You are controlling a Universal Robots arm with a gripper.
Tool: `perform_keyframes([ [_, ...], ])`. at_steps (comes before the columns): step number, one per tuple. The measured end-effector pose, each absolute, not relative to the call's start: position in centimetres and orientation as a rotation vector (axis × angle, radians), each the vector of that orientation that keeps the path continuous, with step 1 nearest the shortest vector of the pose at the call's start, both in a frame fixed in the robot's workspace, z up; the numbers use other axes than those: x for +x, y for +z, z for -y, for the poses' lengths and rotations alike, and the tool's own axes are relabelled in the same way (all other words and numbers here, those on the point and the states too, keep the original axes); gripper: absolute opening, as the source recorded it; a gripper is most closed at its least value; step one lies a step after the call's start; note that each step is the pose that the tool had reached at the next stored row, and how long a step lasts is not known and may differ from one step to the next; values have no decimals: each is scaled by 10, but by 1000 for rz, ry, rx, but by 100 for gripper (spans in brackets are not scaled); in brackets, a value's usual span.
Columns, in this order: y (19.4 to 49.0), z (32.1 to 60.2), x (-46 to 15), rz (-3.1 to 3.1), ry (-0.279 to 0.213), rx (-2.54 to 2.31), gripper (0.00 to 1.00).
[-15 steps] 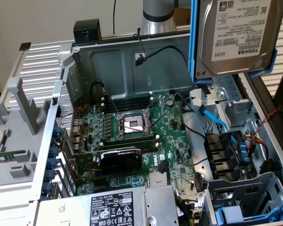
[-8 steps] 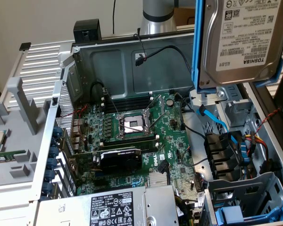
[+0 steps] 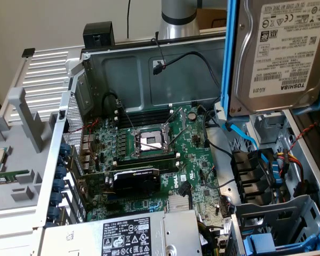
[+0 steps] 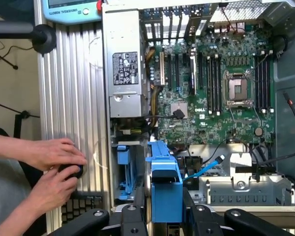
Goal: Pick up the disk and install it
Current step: 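Pick up the disk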
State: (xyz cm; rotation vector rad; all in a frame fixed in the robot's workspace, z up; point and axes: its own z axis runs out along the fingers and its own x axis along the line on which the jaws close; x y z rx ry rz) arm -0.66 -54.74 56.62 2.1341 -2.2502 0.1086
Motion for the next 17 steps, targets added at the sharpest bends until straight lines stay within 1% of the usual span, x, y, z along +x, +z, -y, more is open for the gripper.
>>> perform_keyframes([
  [4,561,554,-5,2259,102,2131,37],
  [17,560,575,2,2271,90,2128,37],
])
